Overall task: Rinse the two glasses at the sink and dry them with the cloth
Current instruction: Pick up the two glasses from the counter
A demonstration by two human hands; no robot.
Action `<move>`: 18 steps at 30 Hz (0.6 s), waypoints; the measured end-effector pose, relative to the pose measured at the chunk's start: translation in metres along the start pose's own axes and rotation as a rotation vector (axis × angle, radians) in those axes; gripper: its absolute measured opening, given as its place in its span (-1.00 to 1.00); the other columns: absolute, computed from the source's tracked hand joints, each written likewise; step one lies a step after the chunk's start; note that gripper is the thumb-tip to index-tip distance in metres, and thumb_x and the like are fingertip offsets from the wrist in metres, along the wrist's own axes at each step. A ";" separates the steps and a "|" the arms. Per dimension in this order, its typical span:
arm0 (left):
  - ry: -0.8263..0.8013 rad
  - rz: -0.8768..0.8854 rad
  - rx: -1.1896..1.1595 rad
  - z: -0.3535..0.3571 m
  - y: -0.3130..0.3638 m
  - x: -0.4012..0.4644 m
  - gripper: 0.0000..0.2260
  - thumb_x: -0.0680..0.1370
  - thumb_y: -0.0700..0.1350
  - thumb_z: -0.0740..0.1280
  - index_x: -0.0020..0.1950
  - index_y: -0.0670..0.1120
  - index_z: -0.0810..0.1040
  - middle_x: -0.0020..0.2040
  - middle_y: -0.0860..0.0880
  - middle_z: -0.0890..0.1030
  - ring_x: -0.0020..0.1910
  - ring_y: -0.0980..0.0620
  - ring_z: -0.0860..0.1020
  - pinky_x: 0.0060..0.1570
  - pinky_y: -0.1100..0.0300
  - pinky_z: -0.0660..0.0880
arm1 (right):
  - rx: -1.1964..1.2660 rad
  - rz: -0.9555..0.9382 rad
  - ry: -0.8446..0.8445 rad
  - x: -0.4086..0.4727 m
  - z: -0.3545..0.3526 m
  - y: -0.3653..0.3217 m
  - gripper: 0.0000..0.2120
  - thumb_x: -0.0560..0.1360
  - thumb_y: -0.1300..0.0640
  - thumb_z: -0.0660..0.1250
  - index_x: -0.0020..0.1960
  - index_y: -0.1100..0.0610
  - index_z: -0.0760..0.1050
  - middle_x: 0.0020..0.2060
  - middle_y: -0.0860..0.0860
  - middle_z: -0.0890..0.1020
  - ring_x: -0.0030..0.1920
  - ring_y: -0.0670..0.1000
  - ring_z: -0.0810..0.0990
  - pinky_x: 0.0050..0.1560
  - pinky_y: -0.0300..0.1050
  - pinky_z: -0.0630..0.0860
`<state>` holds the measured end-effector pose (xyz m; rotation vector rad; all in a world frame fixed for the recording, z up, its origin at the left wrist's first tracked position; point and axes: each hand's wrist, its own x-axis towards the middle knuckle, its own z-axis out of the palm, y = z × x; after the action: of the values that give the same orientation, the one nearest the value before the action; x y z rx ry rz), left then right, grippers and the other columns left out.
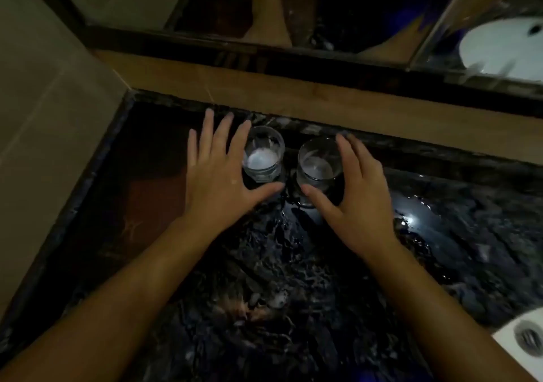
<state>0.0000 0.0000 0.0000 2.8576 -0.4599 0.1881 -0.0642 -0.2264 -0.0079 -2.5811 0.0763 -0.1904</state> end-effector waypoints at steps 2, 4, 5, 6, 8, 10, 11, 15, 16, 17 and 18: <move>-0.036 0.010 0.030 0.000 0.002 0.007 0.00 0.38 0.56 0.21 0.61 -0.06 0.19 0.63 -0.11 0.19 0.65 -0.17 -0.03 0.56 -0.28 -0.02 | -0.002 0.013 0.038 0.004 0.004 -0.002 -0.14 0.52 -0.36 0.31 0.64 0.05 0.13 0.60 0.09 0.24 0.53 0.14 0.27 0.44 0.20 0.39; -0.055 0.016 0.042 0.001 0.001 0.012 -0.01 0.38 0.56 0.21 0.60 -0.06 0.20 0.62 -0.09 0.22 0.65 -0.14 -0.02 0.56 -0.27 -0.02 | 0.008 0.017 0.040 0.005 0.009 -0.004 -0.15 0.51 -0.36 0.30 0.62 0.06 0.16 0.57 0.09 0.28 0.53 0.14 0.29 0.42 0.23 0.41; -0.051 0.013 0.025 0.002 0.000 0.013 -0.02 0.38 0.55 0.22 0.59 -0.07 0.22 0.61 -0.08 0.24 0.65 -0.13 0.00 0.56 -0.27 -0.02 | 0.011 0.020 0.047 0.007 0.012 -0.005 -0.16 0.51 -0.35 0.31 0.62 0.07 0.17 0.56 0.10 0.31 0.53 0.13 0.30 0.41 0.23 0.41; -0.039 0.013 0.006 0.003 0.000 0.014 -0.04 0.39 0.54 0.23 0.58 -0.08 0.24 0.60 -0.08 0.28 0.65 -0.13 0.03 0.56 -0.27 -0.01 | 0.016 0.019 0.059 0.008 0.014 -0.006 -0.17 0.51 -0.32 0.34 0.61 0.08 0.19 0.55 0.10 0.32 0.53 0.13 0.31 0.41 0.22 0.42; -0.009 0.023 -0.008 0.004 -0.002 0.016 -0.08 0.40 0.51 0.23 0.54 -0.11 0.31 0.53 -0.10 0.37 0.62 -0.14 0.12 0.56 -0.26 0.01 | 0.033 0.007 0.077 0.011 0.015 -0.008 -0.20 0.51 -0.23 0.41 0.60 0.10 0.23 0.52 0.11 0.36 0.51 0.12 0.35 0.38 0.16 0.48; -0.016 0.017 -0.046 0.005 -0.002 0.020 -0.10 0.40 0.48 0.24 0.52 -0.14 0.34 0.42 -0.13 0.48 0.56 -0.16 0.25 0.56 -0.23 0.04 | 0.047 0.024 0.074 0.014 0.014 -0.010 -0.23 0.49 -0.17 0.45 0.58 0.09 0.26 0.46 0.08 0.39 0.43 0.10 0.43 0.24 0.00 0.53; -0.035 0.017 -0.085 0.007 -0.002 0.021 -0.10 0.41 0.47 0.26 0.53 -0.15 0.32 0.37 -0.13 0.51 0.52 -0.16 0.31 0.56 -0.19 0.05 | 0.054 0.031 0.064 0.016 0.012 -0.009 -0.23 0.48 -0.16 0.46 0.57 0.07 0.27 0.44 0.06 0.40 0.39 0.08 0.47 0.16 -0.07 0.53; -0.007 0.007 -0.189 0.015 0.000 0.018 -0.15 0.43 0.32 0.43 0.53 -0.16 0.31 0.25 -0.13 0.57 0.32 -0.15 0.48 0.57 -0.11 0.05 | 0.063 0.018 0.015 0.018 0.007 -0.008 -0.24 0.46 -0.14 0.49 0.55 0.06 0.29 0.40 0.03 0.43 0.30 0.05 0.54 0.07 -0.09 0.55; 0.001 0.009 -0.197 0.015 0.000 0.019 -0.17 0.43 0.30 0.45 0.52 -0.16 0.33 0.22 -0.12 0.58 0.30 -0.14 0.49 0.57 -0.11 0.05 | 0.074 0.028 0.016 0.019 0.005 -0.009 -0.24 0.45 -0.14 0.50 0.54 0.05 0.29 0.40 0.02 0.45 0.29 0.04 0.55 0.08 -0.05 0.58; 0.005 -0.005 -0.215 0.016 0.000 0.020 -0.19 0.42 0.28 0.47 0.51 -0.16 0.35 0.20 -0.12 0.59 0.27 -0.14 0.51 0.57 -0.10 0.05 | 0.074 0.035 0.017 0.020 0.003 -0.009 -0.23 0.44 -0.15 0.51 0.54 0.02 0.30 0.39 0.00 0.47 0.28 0.02 0.57 0.09 -0.03 0.59; -0.003 -0.022 -0.248 0.014 0.001 0.020 -0.19 0.41 0.28 0.48 0.50 -0.14 0.37 0.18 -0.10 0.60 0.25 -0.13 0.52 0.57 -0.08 0.05 | 0.077 0.048 0.013 0.021 0.001 -0.010 -0.23 0.42 -0.18 0.52 0.53 0.00 0.31 0.38 -0.03 0.50 0.27 -0.01 0.58 0.11 -0.02 0.60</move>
<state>0.0202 -0.0102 -0.0099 2.6195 -0.4197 0.1145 -0.0436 -0.2196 -0.0014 -2.4985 0.1331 -0.1888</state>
